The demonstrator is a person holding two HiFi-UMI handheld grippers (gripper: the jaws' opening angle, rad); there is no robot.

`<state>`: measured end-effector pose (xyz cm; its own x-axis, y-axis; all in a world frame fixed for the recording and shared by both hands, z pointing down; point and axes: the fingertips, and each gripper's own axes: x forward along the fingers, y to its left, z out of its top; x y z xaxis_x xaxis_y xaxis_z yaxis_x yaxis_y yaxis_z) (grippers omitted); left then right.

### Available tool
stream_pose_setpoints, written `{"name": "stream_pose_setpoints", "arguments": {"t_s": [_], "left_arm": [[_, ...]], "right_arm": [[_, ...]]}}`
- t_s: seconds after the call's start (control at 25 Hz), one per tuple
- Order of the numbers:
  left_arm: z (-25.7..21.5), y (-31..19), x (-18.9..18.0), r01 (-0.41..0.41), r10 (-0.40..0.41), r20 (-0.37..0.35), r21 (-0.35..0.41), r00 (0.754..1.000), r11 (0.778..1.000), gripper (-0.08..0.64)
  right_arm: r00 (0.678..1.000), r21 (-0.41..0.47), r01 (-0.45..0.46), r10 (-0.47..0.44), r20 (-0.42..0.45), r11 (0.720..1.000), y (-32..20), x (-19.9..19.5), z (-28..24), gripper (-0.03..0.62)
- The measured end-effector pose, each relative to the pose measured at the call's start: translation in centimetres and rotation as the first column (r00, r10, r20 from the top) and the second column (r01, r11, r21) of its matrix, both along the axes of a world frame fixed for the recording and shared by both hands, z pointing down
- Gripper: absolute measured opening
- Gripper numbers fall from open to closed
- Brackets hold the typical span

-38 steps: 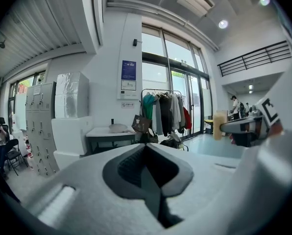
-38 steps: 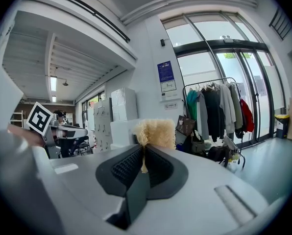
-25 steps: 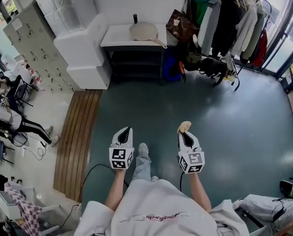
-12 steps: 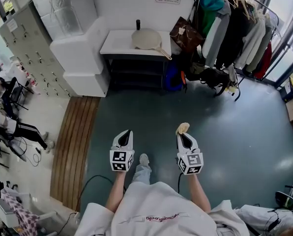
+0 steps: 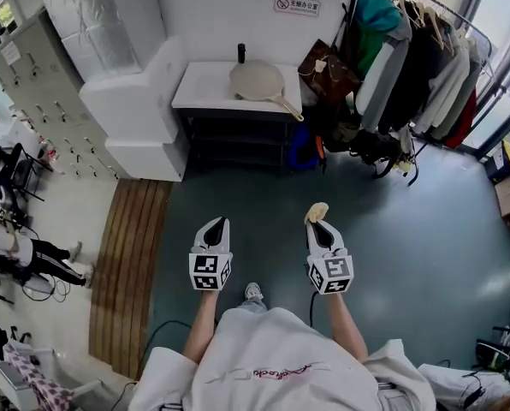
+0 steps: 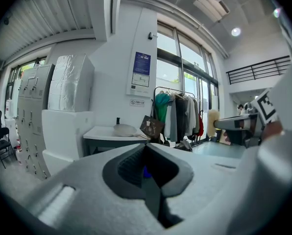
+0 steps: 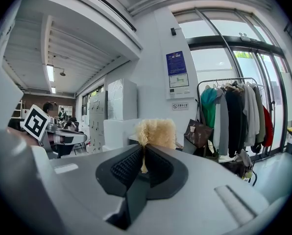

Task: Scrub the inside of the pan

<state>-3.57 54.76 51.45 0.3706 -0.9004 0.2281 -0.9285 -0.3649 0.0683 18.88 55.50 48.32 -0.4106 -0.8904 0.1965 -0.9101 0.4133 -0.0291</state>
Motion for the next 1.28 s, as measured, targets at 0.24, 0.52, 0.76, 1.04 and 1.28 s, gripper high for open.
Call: {"name": "stream_pose_setpoints", "arguments": {"t_s": [0.24,0.52,0.76,1.04,1.28], "left_arm": [[-1.8,-6.5,-1.4,-0.017,0.017,0.001,0.034,1.000,0.999,0.000],[-2.1,-11.6,-2.2,-0.055,0.055,0.002,0.049,0.998,0.997,0.000],[-1.0,-13.2,-2.3,-0.069,0.070,-0.004,0.030,0.998,0.997,0.000],[0.6,-12.6,-2.4,-0.080,0.080,-0.001,-0.004,0.997,0.997,0.000],[1.2,-12.3,-2.5,-0.080,0.080,-0.001,-0.012,0.997,0.997,0.000]], "right_arm": [[1.000,0.031,-0.019,0.019,0.003,0.999,-5.8,-1.4,-1.5,0.023],[0.999,0.038,-0.044,0.044,-0.007,0.998,-10.1,-2.7,-1.4,0.023],[0.999,0.017,-0.048,0.048,-0.021,0.999,-11.4,-3.1,-0.4,0.023],[0.998,-0.016,-0.055,0.054,-0.028,0.998,-11.0,-3.3,1.3,0.023],[0.998,-0.030,-0.052,0.051,-0.029,0.998,-10.6,-3.5,2.2,0.023]]}}
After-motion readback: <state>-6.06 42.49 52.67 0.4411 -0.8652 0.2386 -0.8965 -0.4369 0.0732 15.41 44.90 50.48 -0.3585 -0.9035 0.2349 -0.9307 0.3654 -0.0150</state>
